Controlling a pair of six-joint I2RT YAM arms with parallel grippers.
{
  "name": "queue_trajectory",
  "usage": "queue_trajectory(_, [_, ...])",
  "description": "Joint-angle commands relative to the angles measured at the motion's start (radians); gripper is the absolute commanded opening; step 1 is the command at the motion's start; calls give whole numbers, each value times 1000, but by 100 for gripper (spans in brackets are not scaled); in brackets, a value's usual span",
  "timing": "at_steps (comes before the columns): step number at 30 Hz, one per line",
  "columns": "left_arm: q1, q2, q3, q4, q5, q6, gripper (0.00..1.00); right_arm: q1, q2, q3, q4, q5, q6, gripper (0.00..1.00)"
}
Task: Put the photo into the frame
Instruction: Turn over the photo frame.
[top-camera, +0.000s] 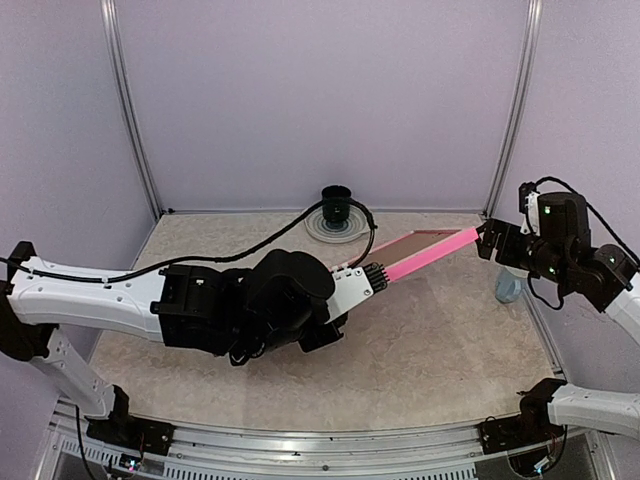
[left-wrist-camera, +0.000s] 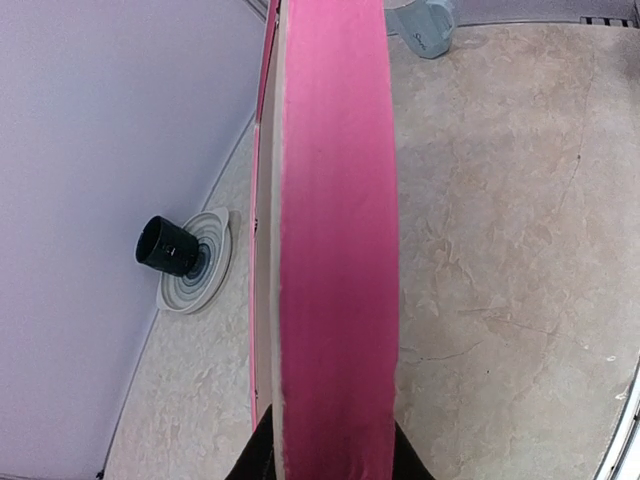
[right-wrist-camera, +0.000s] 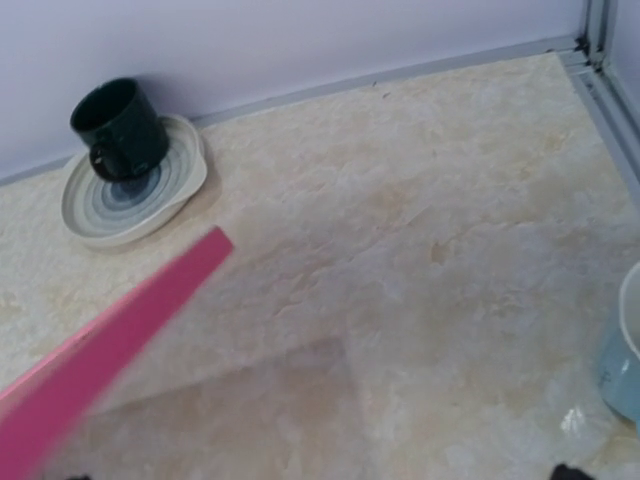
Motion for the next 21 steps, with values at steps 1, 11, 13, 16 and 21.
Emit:
queue_trajectory(1, [24,-89,44,162,105,-158,3,-11,-50,-13,9,66,25,99])
queue_trajectory(11, [46,-112,91,92,169,-181,3,-11,-84,-40,10,101,30,99])
queue_trajectory(13, [46,-115,113,63,190,-193,3,-11,-84,-46,13,104,29,99])
queue_trajectory(16, [46,-126,133,27,239,-206,3,-11,-83,-55,30,95,2,99])
queue_trajectory(21, [49,-166,160,-39,317,-229,4,-11,-97,-60,93,-25,-144,99])
